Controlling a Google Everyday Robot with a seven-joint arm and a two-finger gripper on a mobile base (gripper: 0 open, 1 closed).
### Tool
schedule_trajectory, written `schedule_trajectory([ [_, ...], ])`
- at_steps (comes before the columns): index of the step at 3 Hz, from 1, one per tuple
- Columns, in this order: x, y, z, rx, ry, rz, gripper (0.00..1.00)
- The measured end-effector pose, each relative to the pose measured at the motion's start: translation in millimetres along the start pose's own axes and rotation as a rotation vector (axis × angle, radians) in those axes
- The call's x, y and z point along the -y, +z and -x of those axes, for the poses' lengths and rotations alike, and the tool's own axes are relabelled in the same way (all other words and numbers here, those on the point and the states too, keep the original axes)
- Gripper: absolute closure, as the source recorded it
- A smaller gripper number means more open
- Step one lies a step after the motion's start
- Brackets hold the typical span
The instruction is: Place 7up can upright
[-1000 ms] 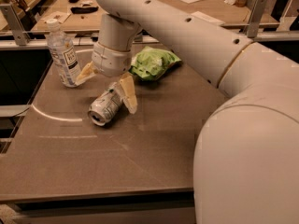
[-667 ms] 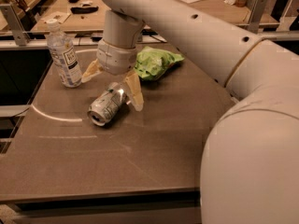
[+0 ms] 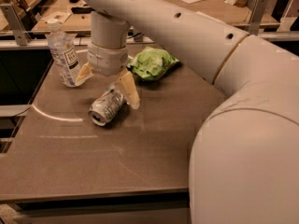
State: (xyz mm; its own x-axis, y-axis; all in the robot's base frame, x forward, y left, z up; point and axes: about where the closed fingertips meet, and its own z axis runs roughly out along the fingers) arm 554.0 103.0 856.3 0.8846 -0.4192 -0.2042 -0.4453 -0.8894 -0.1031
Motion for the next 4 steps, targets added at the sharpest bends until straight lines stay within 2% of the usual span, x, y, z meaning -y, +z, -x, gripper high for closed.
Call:
schedule_trajectory([
  [1, 6.2, 5.4, -2.8, -0.010, -0.008, 0.015, 0.00],
  [3, -4.7, 23.7, -9.6, 0.018, 0.040, 0.050, 0.00],
  [4, -11.1, 29.5, -6.3, 0.037, 0.057, 0.056, 0.18],
])
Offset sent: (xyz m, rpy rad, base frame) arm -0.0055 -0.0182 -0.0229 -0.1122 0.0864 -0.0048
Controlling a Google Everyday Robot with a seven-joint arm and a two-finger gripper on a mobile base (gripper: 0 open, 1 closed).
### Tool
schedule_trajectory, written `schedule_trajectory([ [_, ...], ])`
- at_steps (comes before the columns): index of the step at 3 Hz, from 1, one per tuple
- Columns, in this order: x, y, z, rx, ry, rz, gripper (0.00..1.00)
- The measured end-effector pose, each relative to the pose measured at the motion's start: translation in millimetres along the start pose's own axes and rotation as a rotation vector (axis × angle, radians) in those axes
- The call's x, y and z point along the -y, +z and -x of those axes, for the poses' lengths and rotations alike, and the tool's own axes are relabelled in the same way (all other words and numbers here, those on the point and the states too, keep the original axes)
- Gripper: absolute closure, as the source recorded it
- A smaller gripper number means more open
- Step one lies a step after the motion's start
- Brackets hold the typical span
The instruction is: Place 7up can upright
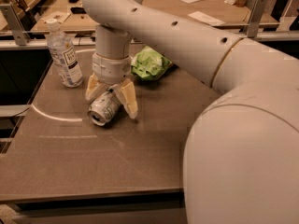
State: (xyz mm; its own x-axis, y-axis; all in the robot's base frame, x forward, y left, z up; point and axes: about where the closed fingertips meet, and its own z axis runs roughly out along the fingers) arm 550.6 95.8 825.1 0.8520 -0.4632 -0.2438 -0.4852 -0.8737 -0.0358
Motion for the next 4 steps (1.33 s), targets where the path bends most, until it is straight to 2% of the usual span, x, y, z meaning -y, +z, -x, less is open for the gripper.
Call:
schedule_trajectory([
  [3, -4.7, 0.3, 5.4, 0.031, -0.001, 0.021, 0.88],
  [4, -5.9, -0.8, 19.0, 0.057, 0.006, 0.047, 1.00],
])
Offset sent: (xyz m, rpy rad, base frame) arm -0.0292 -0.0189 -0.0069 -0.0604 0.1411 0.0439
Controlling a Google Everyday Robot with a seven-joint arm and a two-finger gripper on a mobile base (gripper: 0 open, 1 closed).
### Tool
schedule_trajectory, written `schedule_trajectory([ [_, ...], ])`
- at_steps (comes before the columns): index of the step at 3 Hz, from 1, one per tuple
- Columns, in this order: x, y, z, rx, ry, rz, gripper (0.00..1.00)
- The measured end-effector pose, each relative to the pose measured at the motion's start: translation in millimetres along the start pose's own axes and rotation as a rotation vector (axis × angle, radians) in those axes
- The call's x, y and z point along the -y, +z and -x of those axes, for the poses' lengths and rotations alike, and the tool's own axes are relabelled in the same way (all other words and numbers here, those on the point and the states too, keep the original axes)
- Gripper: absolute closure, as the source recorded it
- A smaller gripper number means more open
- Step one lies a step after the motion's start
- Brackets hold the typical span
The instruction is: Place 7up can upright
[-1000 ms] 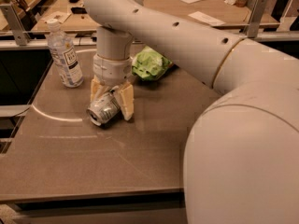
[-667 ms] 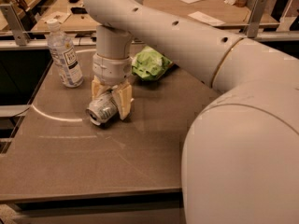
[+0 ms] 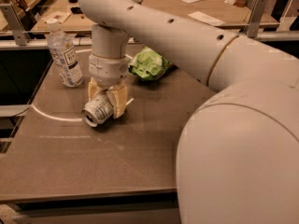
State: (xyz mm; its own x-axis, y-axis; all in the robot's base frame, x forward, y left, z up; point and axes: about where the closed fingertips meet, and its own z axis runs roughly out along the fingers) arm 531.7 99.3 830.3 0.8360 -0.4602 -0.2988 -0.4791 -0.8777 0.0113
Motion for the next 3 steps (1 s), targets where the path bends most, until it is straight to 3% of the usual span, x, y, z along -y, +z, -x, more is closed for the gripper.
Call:
schedule_trajectory([
  [1, -6.1, -16.1, 15.4, -0.009, 0.017, -0.013, 1.00],
  [2, -22.2, -50.1, 29.4, 0.001, 0.026, -0.135, 1.00],
  [3, -48.3, -76.2, 31.7, 0.037, 0.072, -0.284, 1.00],
])
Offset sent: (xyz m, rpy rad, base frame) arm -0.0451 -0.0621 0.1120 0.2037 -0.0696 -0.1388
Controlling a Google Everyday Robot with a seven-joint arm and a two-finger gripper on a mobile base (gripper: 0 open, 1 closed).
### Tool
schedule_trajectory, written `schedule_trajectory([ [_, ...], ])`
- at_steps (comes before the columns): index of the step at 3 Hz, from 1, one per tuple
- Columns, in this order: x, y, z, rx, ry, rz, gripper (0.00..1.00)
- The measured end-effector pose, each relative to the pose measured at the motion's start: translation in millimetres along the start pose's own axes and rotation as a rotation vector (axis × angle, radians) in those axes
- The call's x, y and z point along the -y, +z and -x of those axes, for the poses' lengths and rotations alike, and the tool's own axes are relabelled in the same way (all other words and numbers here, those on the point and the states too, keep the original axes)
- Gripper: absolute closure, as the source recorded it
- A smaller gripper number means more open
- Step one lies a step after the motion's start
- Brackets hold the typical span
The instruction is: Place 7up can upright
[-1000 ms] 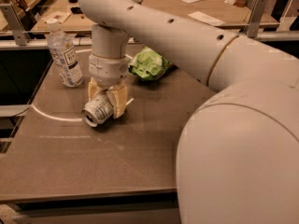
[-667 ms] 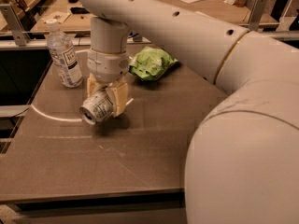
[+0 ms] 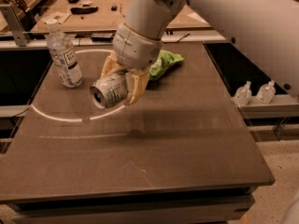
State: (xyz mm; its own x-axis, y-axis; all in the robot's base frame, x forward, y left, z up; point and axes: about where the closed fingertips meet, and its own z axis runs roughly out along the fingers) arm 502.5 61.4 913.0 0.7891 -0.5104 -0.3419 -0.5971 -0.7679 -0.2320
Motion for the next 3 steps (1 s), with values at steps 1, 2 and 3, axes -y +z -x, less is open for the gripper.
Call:
schedule_trajectory([
  [1, -25.3, -16.4, 6.0, 0.076, 0.057, -0.186, 1.00],
  [2, -46.9, -0.9, 6.2, 0.170, 0.088, -0.348, 1.00],
  [3, -57.4, 24.7, -4.3, 0.266, 0.122, -0.545, 1.00],
])
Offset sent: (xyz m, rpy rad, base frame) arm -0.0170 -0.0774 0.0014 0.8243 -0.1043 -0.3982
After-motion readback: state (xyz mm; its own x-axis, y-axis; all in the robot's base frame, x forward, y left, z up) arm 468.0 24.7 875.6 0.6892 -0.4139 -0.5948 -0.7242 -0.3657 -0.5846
